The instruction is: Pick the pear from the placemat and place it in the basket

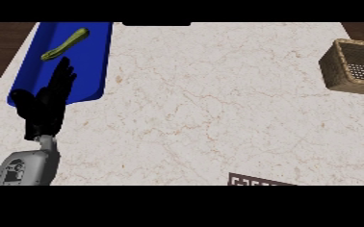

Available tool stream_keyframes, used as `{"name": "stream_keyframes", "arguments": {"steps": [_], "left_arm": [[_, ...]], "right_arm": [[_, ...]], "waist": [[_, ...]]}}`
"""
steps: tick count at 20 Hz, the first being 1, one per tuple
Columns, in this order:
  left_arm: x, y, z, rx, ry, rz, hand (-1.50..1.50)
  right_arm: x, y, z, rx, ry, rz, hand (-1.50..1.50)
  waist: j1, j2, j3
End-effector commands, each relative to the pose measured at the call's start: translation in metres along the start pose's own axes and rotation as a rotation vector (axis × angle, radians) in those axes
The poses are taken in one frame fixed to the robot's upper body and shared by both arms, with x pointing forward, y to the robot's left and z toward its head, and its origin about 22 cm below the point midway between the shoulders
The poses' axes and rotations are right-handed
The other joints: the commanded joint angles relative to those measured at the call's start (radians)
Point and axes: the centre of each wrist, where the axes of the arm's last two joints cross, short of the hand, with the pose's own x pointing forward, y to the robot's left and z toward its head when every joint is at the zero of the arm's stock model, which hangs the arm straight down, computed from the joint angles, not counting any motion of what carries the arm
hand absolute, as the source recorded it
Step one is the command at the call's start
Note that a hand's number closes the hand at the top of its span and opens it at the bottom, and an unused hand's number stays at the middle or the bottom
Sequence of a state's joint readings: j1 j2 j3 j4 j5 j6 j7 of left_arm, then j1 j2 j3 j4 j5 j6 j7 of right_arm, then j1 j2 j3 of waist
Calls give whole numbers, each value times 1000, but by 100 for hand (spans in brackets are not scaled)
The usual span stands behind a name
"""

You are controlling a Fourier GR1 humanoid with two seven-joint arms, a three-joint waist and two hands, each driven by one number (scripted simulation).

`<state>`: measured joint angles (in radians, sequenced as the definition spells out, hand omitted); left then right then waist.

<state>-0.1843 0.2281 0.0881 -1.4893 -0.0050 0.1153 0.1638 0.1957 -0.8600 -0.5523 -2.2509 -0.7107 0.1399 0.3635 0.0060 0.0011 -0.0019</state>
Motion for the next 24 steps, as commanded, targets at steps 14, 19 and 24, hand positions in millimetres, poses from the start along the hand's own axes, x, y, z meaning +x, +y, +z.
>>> {"name": "stream_keyframes", "arguments": {"steps": [14, 19, 24], "left_arm": [[8, -8, -10, -30, -6, 8, 0], [9, -14, -11, -30, -17, 0, 0], [11, 3, -8, -29, -9, 2, 0]], "right_arm": [[1, -20, -118, -76, 88, 274, 150], [-18, -40, -148, -92, 161, 276, 150], [-72, -48, -155, -75, 195, 303, 150]], "waist": [[18, 4, 1], [17, 4, 1], [11, 3, 2]]}}
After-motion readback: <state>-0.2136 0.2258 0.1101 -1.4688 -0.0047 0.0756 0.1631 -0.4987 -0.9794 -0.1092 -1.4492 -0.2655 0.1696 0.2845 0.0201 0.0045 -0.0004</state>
